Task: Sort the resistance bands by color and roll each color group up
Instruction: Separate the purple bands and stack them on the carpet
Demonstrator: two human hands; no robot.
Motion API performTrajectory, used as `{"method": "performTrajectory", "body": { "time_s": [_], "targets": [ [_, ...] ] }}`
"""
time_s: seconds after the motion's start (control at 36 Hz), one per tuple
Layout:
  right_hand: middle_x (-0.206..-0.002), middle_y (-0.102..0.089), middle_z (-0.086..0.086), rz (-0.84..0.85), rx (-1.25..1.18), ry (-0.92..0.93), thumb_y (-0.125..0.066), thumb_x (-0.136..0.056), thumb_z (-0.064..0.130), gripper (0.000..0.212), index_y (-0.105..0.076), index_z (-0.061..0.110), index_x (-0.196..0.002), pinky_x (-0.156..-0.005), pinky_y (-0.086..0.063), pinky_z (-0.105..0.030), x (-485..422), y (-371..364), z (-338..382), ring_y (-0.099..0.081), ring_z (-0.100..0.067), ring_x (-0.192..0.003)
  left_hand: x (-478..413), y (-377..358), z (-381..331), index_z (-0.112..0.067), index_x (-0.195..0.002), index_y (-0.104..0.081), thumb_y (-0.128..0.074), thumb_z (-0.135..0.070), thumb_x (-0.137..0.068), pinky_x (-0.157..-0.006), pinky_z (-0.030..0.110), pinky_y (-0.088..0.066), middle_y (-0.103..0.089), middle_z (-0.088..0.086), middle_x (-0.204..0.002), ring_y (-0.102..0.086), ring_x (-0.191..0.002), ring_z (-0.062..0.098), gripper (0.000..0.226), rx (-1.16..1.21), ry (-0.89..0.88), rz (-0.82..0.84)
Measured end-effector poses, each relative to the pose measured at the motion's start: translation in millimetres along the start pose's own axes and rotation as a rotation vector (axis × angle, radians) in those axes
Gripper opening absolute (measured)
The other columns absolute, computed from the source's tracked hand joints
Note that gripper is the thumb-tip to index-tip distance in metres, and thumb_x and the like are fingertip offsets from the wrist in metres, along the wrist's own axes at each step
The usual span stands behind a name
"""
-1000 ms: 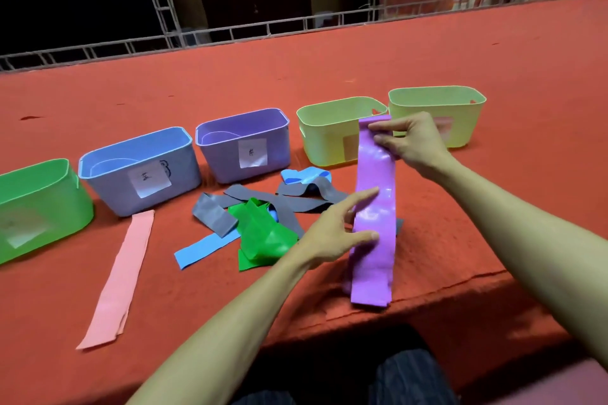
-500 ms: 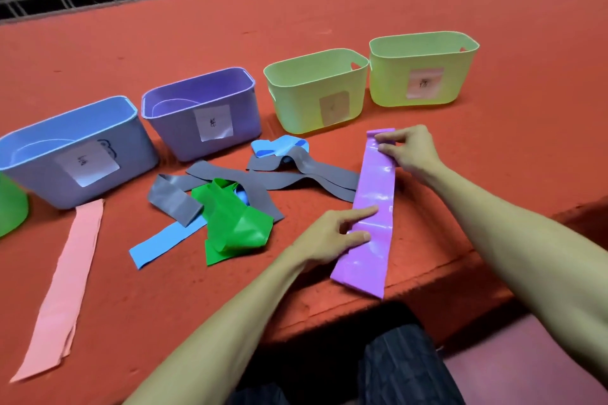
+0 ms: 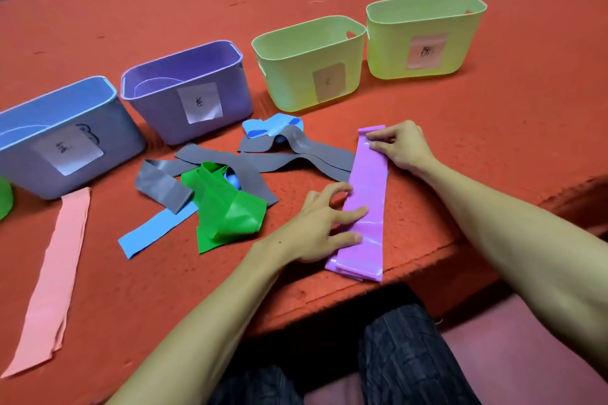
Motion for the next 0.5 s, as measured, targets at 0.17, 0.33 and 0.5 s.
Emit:
{"method": "performTrajectory", "body": {
  "time_s": [0.17, 0.33, 0.5],
  "targets": [
    [-0.110, -0.071, -0.005, 0.006, 0.049, 0.013, -0.069, -0.085, 0.009, 0.020, -0.074, 0.006, -0.104, -0.069, -0.037, -0.009, 0, -2, -1, -0.056, 0.000, -0.094, 12, -5, -7, -0.025, -0.137, -0.052, -0.049, -0.054, -0.089, -0.114, 0.032, -0.021, -0.033, -0.006, -0.152, -0.028, -0.130, 0.024, 0.056, 0.018, -0.049, -0.012],
    [-0.111, -0.071, -0.006, 0.002, 0.060, 0.010, -0.069, -0.085, 0.009, 0.022, -0.073, 0.006, -0.106, -0.073, -0.034, -0.012, 2, -2, 0, -0.058, -0.003, -0.094, 31, -9, -12, -0.031, -0.143, -0.043, -0.052, -0.057, -0.088, -0.116, 0.033, -0.015, -0.019, -0.010, -0.159, -0.018, -0.138, 0.016, 0.061, 0.039, -0.073, 0.050],
    [-0.109, -0.072, -0.006, -0.002, 0.066, -0.006, -0.069, -0.085, 0.012, 0.022, -0.074, 0.008, -0.106, -0.075, -0.037, -0.018, 2, -2, -1, -0.059, -0.004, -0.092, 44, -8, -11, -0.026, -0.143, -0.045, -0.071, -0.048, -0.080, -0.113, 0.024, -0.011, -0.021, -0.005, -0.159, -0.017, -0.139, 0.015, 0.071, 0.067, -0.130, 0.029]
  ]
}}
Point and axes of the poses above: each hand's wrist, its own x-axis away from the middle knuckle, its own y-axis out of the back of the hand, z = x × y, the point moved 4 cm from there along -x, towards the middle knuckle
